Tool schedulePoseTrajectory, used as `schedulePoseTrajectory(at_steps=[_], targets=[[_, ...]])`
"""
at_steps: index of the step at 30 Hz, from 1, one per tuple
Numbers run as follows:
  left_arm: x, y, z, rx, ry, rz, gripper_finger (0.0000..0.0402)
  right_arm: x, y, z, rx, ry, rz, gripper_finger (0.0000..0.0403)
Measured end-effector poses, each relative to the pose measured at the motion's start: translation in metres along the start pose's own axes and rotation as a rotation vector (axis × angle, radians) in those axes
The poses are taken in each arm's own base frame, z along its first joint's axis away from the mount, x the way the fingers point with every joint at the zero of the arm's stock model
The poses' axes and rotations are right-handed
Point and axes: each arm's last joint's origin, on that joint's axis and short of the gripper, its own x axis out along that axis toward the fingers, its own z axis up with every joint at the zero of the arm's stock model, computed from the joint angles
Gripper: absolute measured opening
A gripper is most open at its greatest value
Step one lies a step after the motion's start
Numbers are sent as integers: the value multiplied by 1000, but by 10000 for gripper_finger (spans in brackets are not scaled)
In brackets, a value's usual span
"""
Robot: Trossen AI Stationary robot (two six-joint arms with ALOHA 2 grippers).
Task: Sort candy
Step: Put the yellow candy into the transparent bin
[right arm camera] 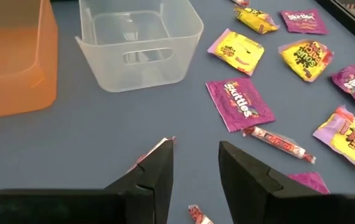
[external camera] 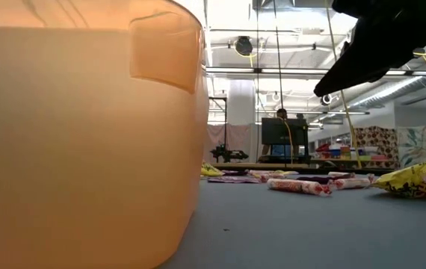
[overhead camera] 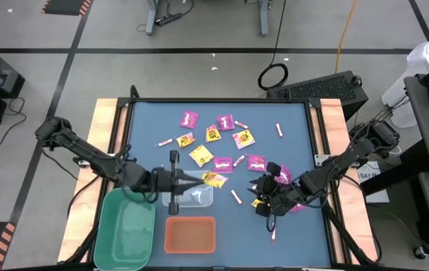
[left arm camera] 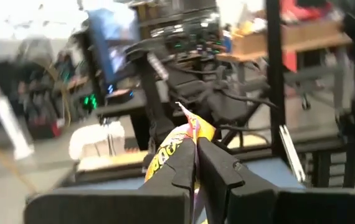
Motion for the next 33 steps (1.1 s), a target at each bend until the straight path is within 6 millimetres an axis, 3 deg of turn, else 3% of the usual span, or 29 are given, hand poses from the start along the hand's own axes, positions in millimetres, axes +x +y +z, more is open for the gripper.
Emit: schedulePoseTrajectory(at_steps=[15,33], targets=[[-18,-36,-3,910,-8,-195,17,0,0,0,35,-1,-1,118],[-27,-48,-2,1045,11,-201,17,0,0,0,35,0,0,118]])
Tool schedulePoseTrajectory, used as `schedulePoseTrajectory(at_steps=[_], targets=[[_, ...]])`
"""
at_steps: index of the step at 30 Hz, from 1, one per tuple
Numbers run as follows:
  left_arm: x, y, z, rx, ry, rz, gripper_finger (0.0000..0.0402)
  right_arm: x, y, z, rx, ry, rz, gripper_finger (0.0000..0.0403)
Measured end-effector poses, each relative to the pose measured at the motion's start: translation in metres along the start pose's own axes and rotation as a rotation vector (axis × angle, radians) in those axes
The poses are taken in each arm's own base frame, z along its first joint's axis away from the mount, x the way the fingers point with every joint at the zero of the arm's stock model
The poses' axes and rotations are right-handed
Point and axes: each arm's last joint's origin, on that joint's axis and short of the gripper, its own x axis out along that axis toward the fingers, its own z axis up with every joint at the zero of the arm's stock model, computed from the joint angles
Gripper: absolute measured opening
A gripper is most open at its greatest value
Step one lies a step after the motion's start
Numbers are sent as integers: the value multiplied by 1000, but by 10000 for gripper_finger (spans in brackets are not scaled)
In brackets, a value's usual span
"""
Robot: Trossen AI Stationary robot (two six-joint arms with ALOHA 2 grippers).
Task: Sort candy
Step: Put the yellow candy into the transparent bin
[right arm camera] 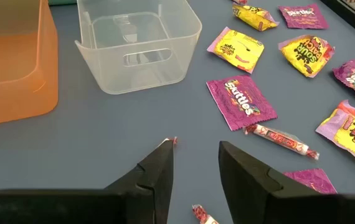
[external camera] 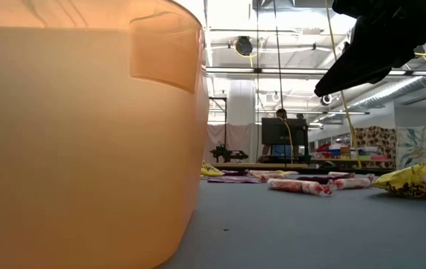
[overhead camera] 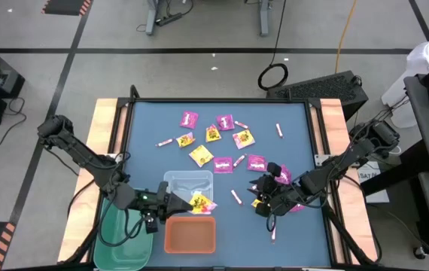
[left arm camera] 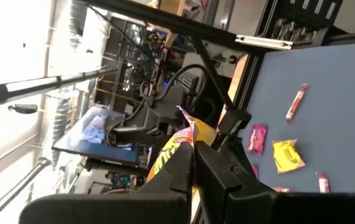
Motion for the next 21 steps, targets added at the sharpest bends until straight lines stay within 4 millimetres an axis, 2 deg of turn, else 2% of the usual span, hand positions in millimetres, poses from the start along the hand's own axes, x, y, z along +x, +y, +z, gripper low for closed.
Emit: schedulePoseTrajectory(at_steps=[4,12,18,21], targets=[[0,0,0,-73,5,1,17,0,0,0,0,0,0,118],[0,2,-2,-667,63,60,17,0,0,0,1,-2,-2,118],[0,2,-3,-1031,63,80,17,0,0,0,21,-3,-2,118],[0,-1,-4,-1140,79,70,17,0,0,0,22,-3,-2,118]])
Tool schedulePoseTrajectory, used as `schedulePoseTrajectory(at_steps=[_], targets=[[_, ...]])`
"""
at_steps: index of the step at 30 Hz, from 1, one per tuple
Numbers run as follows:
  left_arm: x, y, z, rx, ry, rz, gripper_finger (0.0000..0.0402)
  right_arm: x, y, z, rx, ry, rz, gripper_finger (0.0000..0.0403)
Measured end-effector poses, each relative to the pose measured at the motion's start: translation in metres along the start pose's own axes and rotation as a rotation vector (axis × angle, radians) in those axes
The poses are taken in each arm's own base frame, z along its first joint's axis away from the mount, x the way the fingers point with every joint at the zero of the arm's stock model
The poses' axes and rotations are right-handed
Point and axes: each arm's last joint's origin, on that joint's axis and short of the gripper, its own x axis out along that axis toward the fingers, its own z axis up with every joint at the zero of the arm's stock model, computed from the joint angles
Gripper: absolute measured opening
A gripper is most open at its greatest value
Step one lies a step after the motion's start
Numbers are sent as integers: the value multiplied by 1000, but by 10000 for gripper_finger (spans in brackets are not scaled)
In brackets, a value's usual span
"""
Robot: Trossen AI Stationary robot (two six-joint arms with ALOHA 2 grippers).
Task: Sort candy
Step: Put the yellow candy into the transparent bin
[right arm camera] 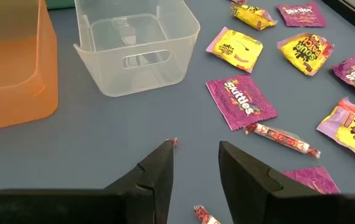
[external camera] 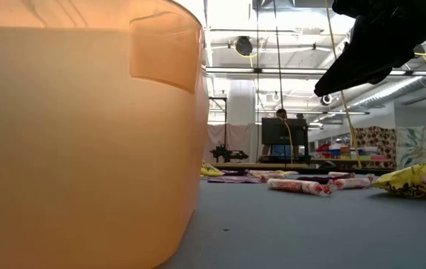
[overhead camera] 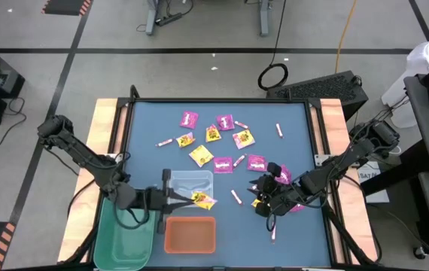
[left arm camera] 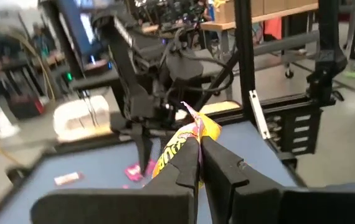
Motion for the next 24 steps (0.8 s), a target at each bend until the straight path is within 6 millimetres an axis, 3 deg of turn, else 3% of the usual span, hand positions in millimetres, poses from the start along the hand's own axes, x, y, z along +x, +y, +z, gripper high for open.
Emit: schedulePoseTrajectory(at_steps=[24], targets=[[-2,7,-33,25,295,52,17,0,0,0,-7,-1,-3,118]])
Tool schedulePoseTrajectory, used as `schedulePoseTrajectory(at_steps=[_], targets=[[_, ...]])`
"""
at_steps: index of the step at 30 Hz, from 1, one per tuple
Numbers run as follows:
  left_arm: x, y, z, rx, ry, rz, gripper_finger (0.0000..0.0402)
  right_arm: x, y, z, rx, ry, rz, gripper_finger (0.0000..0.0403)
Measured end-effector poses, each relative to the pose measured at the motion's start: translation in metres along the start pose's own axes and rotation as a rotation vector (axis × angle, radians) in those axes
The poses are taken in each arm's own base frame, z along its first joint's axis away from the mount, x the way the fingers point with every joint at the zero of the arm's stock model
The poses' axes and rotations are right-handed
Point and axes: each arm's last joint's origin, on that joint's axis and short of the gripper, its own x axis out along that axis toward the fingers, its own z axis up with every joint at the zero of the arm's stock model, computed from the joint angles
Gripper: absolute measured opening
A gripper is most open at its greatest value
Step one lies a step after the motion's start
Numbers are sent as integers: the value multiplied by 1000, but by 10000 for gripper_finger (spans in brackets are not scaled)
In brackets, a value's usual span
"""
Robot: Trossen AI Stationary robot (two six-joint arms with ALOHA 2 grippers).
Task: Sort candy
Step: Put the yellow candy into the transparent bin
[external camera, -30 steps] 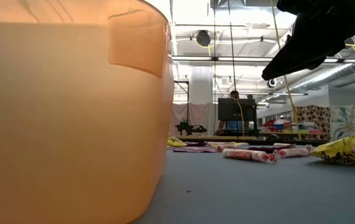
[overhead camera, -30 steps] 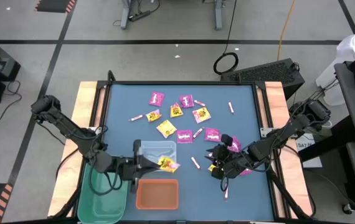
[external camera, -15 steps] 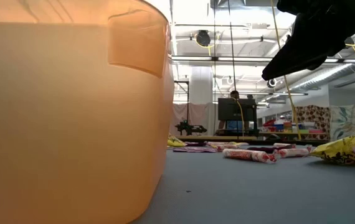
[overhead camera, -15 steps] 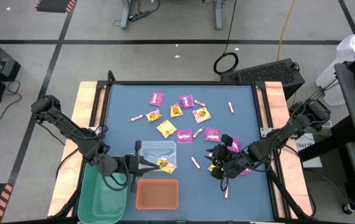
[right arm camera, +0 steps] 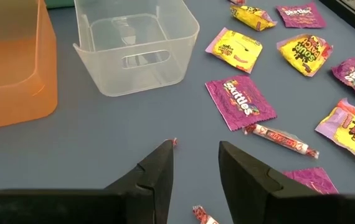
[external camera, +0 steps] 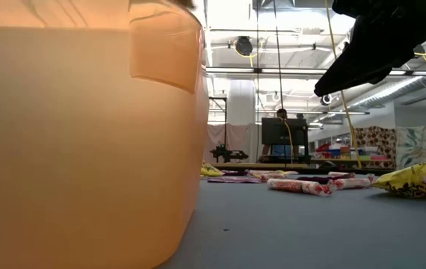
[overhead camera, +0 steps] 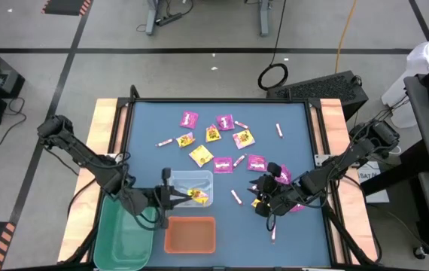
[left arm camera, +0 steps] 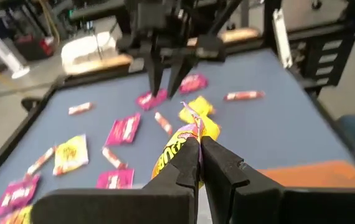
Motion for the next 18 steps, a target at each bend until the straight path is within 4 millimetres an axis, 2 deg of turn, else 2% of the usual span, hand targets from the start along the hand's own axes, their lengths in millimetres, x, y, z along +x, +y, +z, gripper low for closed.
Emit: schedulePoseTrajectory(at_steps=[6,10,18], targets=[[8,18,-16,-96,160,79,17,0,-1,-1,-6,-2,-7,118],[13,31,-26,-175,273,96,17,2,-6,-7,-23,-29,-78,118],[36,32,-42,-96,384,49,17,4,-10,-10,-25,-81,-161,118]])
